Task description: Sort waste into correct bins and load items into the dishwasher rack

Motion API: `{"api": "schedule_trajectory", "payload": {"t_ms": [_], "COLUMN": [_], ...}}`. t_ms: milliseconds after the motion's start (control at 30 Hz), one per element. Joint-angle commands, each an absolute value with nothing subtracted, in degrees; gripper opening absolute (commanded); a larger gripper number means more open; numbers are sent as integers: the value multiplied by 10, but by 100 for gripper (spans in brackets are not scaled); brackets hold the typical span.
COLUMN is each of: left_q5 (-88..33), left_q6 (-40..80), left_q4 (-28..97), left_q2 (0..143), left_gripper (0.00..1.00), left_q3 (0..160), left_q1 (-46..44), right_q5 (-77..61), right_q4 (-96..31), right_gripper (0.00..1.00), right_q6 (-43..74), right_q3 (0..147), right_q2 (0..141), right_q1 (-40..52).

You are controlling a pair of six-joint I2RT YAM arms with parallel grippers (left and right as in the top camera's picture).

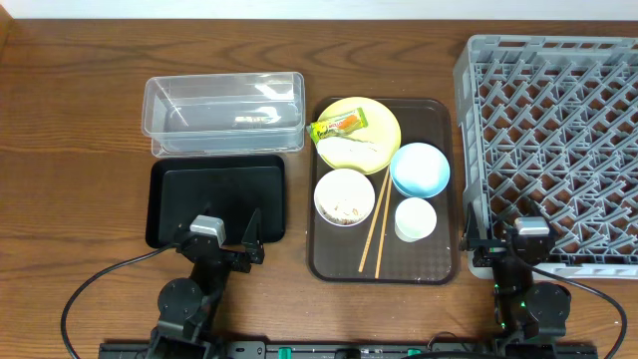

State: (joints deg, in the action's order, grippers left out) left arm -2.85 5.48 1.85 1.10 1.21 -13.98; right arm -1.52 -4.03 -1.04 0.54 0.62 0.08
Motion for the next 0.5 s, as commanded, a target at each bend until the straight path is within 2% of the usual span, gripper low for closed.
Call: {"api": "schedule_trajectory", "payload": {"t_ms": [0,133,267,467], "left_q5": [-22,-22,-21,-22], "left_q6": [49,109,112,112], "left_q4": [38,42,75,150], "left_q2": [18,26,59,182], "left_gripper": [92,92,91,91], "left_q3": [2,9,53,173], "left_q1": [-141,-141,-141,-141], "right_q5": [-18,-37,-32,-26], "right_q4": [-41,-52,-94,-197], "right_gripper": [99,99,99,99], "right_q6": [36,78,83,81], "right_q3": [3,12,53,171], "right_q2": [7,8,20,112], "right_q1": [-4,-4,-4,-4]}}
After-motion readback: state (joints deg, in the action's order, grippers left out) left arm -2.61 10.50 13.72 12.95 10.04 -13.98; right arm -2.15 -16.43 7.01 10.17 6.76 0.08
